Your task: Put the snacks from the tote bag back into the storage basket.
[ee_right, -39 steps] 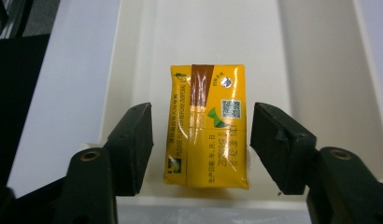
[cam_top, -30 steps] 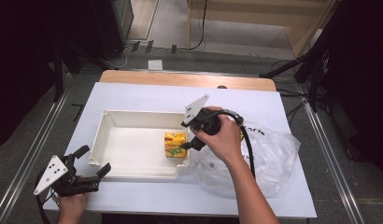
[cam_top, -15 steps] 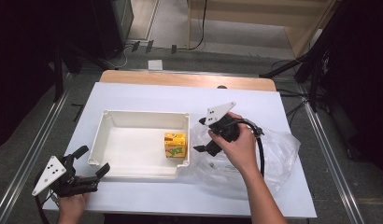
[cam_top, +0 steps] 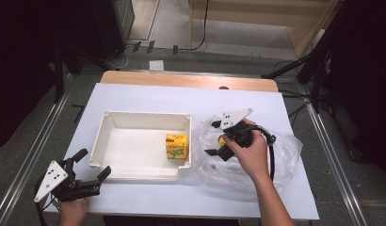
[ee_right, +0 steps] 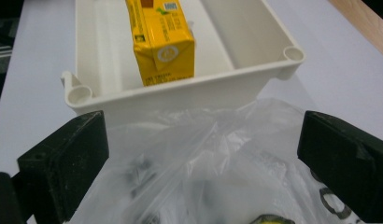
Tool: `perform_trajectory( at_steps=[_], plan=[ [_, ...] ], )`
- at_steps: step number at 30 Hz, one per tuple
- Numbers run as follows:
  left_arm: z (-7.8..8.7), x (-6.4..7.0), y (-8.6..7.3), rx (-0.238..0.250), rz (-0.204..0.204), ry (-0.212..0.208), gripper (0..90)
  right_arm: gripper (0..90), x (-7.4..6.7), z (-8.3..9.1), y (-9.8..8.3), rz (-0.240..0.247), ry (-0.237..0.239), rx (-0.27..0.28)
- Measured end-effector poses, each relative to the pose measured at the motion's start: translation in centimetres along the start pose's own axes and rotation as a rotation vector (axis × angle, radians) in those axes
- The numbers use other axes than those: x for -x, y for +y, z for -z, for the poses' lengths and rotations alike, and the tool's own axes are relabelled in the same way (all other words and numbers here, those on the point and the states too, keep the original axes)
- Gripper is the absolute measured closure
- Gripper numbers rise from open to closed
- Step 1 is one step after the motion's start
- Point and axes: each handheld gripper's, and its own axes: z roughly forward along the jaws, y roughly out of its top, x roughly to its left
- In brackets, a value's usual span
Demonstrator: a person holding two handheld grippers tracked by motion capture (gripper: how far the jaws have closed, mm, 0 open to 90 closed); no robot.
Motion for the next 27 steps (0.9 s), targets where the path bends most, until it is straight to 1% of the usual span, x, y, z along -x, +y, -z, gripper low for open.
perform_trajectory(
  at_steps=[1, 3, 7, 11, 12, 13, 14, 15, 17, 18, 20, 22, 27],
  plan=[
    [0.0, 0.0, 0.0, -0.003, -0.005, -0.001, 0.0, 2.6, 0.0, 0.1, -0.1, 0.001, -0.004, -0.001],
    [-0.2, 0.0, 0.0, -0.012, -0.002, -0.002, 0.0, 2.6, -0.2, 0.4, -0.4, -0.012, -0.016, 0.022],
    [-0.2, 0.1, 0.1, -0.014, -0.008, 0.001, 0.0, 2.6, -0.3, 1.2, -1.3, -0.031, -0.028, 0.058],
    [-0.3, 0.2, 0.0, -0.022, -0.023, 0.004, 0.0, 2.6, -0.4, 1.6, -2.4, -0.051, -0.034, 0.086],
    [-0.3, 0.3, 0.0, -0.023, -0.025, 0.003, 0.0, 2.6, -0.5, 1.6, -2.7, -0.060, -0.032, 0.098],
    [-0.4, 0.2, 0.1, -0.025, -0.029, 0.004, 0.0, 2.6, -0.5, 1.7, -2.9, -0.060, -0.027, 0.099],
    [-0.5, 0.2, 0.1, -0.026, -0.025, 0.004, 0.0, 2.6, -0.4, 1.8, -3.0, -0.054, -0.032, 0.082],
    [-0.5, 0.2, 0.1, -0.030, -0.021, 0.002, 0.0, 2.6, -0.4, 2.0, -3.2, -0.056, -0.038, 0.082],
    [-0.5, 0.1, 0.1, -0.031, -0.018, 0.000, 0.0, 2.6, -0.3, 2.6, -3.7, -0.086, -0.036, 0.119],
    [-0.5, 0.1, 0.1, -0.030, -0.018, -0.001, 0.0, 2.6, -0.3, 2.8, -4.0, -0.092, -0.037, 0.125],
    [-0.5, 0.1, 0.1, -0.030, -0.019, -0.004, 0.0, 2.6, -0.3, 3.2, -4.5, -0.102, -0.046, 0.122],
    [-0.4, 0.1, 0.1, -0.029, -0.013, -0.005, 0.0, 2.6, -0.3, 3.5, -5.2, -0.119, -0.054, 0.136],
    [-0.3, -0.2, 0.1, -0.018, 0.007, -0.012, 0.0, 2.8, -0.4, 4.0, -6.1, -0.140, -0.067, 0.145]
  ],
)
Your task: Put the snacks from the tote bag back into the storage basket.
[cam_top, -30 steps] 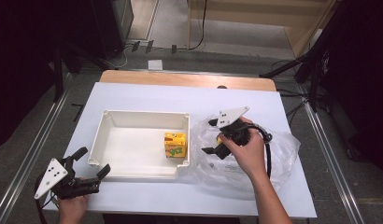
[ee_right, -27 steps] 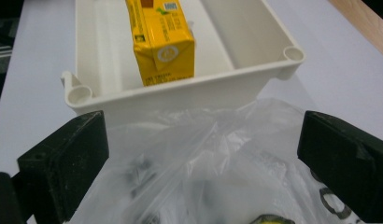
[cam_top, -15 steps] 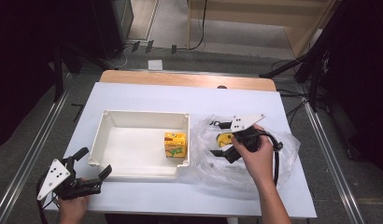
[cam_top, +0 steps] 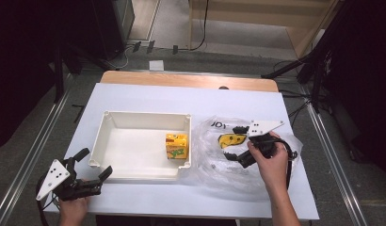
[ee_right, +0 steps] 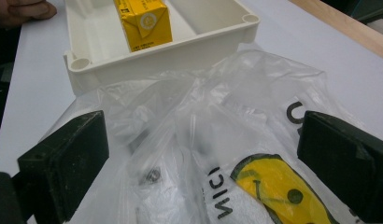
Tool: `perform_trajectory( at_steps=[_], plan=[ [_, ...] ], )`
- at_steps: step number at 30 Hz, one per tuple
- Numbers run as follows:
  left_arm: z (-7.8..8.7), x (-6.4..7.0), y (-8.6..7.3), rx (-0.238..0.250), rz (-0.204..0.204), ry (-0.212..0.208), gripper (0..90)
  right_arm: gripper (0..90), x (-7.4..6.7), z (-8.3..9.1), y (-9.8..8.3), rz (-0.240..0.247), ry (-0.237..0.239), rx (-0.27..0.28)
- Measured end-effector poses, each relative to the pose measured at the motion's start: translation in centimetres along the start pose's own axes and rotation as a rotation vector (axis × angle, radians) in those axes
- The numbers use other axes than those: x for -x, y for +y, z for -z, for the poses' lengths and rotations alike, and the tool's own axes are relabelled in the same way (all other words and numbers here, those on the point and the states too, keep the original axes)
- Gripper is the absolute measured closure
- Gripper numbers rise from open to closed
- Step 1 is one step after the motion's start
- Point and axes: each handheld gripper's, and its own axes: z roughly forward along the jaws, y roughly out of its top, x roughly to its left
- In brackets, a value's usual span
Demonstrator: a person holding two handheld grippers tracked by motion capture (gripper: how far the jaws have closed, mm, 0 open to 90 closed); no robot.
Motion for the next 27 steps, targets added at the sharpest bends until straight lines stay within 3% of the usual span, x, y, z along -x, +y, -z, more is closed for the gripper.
perform_trajectory(
  at_steps=[22, 27],
  plan=[
    [0.0, -0.4, 0.0, 0.003, 0.022, -0.027, 0.0, 4.2, 0.2, 3.7, -4.7, -0.107, -0.106, 0.029],
    [0.1, -0.5, 0.0, 0.005, 0.043, -0.023, 0.0, 4.2, 0.0, 4.8, -5.9, -0.117, -0.136, 0.040]
  ],
)
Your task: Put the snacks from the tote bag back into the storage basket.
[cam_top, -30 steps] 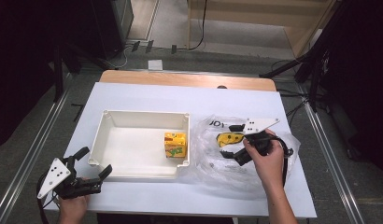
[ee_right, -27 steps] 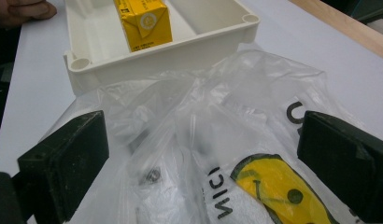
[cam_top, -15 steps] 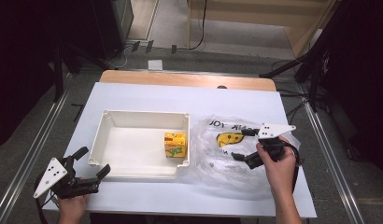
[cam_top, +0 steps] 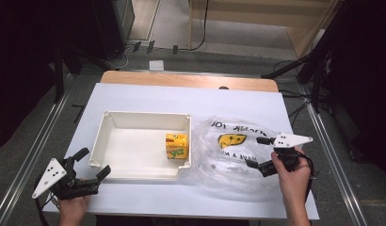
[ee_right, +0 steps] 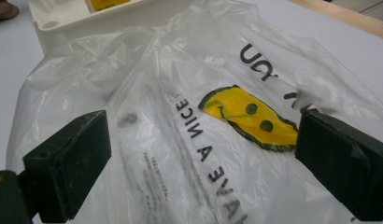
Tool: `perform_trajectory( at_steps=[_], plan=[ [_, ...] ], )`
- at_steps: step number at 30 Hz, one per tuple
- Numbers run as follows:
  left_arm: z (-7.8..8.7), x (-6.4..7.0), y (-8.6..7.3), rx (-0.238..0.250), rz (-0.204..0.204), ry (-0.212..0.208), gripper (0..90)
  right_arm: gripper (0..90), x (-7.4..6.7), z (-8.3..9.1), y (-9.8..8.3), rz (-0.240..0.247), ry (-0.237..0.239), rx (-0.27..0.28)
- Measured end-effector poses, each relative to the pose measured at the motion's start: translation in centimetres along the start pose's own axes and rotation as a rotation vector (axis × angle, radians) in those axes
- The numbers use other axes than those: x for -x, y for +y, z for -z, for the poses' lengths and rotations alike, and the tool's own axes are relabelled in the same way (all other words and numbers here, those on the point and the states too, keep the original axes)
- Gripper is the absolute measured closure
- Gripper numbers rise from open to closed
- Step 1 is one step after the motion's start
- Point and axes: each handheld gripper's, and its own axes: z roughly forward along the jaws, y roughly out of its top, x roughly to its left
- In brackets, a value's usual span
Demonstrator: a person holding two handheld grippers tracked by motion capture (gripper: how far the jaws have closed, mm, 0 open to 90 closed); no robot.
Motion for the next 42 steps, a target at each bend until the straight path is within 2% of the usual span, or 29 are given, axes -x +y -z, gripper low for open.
perform_trajectory(
  at_steps=[3, 5, 7, 9, 11, 13, 22, 26, 37, 42],
  plan=[
    [0.1, 0.0, 0.0, -0.007, -0.006, 0.015, 0.0, 4.0, 0.1, 0.6, -0.8, -0.014, -0.009, 0.007],
    [-0.1, -0.1, 0.0, -0.011, 0.011, 0.030, 0.0, 3.9, 0.1, 0.9, -1.2, -0.019, -0.016, 0.007],
    [-0.1, -0.2, 0.0, -0.015, 0.016, 0.028, 0.0, 3.8, 0.2, 1.3, -1.7, -0.026, -0.015, 0.017],
    [0.0, -0.1, 0.0, -0.011, 0.003, 0.017, 0.0, 3.7, 0.2, 1.6, -2.2, -0.032, -0.021, 0.019],
    [0.1, -0.3, 0.0, -0.007, 0.012, 0.018, 0.0, 3.6, 0.4, 2.0, -2.7, -0.038, -0.032, 0.016],
    [0.2, -0.4, 0.0, -0.002, 0.020, 0.010, 0.0, 3.5, 0.5, 2.6, -3.2, -0.050, -0.036, 0.036],
    [0.2, -0.3, 0.0, -0.003, 0.012, 0.009, 0.0, 3.5, 0.7, 4.2, -5.5, -0.080, -0.065, 0.061],
    [0.2, -0.4, 0.0, -0.001, 0.018, 0.010, 0.0, 3.4, 0.7, 5.2, -6.6, -0.109, -0.077, 0.085],
    [0.4, -0.4, 0.0, 0.017, 0.018, 0.015, 0.0, 3.4, 1.0, 6.3, -8.4, -0.128, -0.097, 0.126],
    [0.2, -0.7, 0.1, 0.014, 0.048, 0.028, 0.0, 3.4, 1.1, 6.9, -9.4, -0.145, -0.102, 0.163]
  ],
)
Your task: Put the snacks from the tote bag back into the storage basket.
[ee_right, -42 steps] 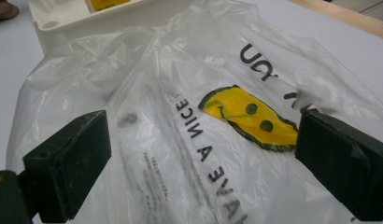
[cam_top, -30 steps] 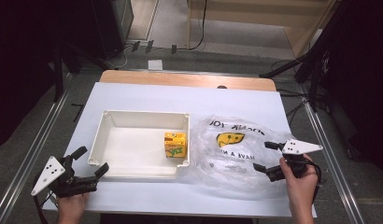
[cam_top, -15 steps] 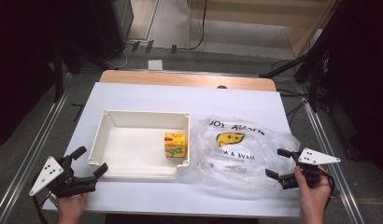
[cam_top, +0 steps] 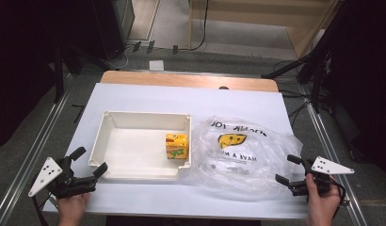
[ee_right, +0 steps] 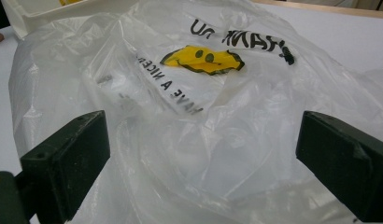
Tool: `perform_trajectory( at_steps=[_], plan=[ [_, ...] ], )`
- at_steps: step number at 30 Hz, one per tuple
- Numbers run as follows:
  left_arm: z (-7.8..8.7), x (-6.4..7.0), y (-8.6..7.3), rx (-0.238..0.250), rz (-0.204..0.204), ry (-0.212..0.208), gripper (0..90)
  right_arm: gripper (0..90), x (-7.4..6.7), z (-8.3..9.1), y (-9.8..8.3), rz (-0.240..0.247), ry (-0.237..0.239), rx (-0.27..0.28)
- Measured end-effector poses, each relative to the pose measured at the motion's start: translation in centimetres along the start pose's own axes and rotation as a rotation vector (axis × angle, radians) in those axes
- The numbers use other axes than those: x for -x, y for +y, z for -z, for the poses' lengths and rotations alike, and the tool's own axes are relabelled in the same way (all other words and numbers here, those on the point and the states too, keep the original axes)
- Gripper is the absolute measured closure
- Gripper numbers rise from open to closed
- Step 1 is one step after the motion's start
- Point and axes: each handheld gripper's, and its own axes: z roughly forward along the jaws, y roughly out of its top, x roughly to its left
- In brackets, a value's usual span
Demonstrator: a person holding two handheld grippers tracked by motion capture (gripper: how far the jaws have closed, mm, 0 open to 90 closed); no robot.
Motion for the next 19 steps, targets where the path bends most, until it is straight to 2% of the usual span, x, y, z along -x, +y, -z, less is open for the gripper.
perform_trajectory(
  at_steps=[6, 16, 19],
  plan=[
    [0.0, 0.0, 0.0, -0.001, -0.005, -0.003, 0.0, 4.1, 0.4, 1.0, -0.4, -0.010, -0.007, 0.037],
    [0.0, 0.1, 0.0, 0.001, -0.017, -0.004, 0.0, 6.1, 0.7, 1.4, -0.8, -0.017, -0.011, 0.042],
    [0.0, 0.0, 0.0, 0.004, -0.007, -0.003, 0.0, 6.2, 0.7, 1.3, -0.7, -0.011, -0.009, 0.036]
  ],
)
